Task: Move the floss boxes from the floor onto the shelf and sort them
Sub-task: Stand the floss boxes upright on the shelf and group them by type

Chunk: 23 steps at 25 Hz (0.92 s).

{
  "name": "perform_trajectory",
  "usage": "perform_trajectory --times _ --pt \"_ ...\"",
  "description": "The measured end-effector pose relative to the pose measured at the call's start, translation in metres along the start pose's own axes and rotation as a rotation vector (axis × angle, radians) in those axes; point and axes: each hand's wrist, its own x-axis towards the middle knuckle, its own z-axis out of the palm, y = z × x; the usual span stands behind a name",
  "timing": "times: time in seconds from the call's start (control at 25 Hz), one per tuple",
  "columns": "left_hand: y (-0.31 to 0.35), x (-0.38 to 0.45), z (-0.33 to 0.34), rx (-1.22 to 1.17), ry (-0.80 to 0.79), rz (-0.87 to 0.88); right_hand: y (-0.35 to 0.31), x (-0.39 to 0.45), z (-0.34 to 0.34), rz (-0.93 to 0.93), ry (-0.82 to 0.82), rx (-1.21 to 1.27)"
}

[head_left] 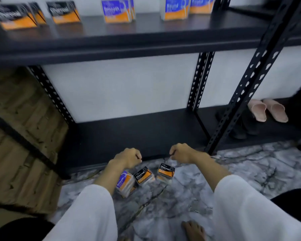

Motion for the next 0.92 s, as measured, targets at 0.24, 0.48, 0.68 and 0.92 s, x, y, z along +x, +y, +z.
perform_trajectory --times 0.24,0.48,0.68,0.92 --pt "-0.033 0.084 0.095 0.002 -0.033 0.0 0.06 0.072 0.086 0.082 -0.099 0.044" --pt "-0.053 0.136 0.149 0.121 -0.077 -0.088 0.087 0.124 0.147 0.129 -0.064 0.035" --pt "-0.064 0.154 0.17 0.209 -0.074 -0.075 0.091 0.145 0.172 0.111 -0.025 -0.017" --pt "-0.058 0.148 0.148 0.026 -0.001 -0.009 0.083 0.14 0.16 0.131 0.025 0.056"
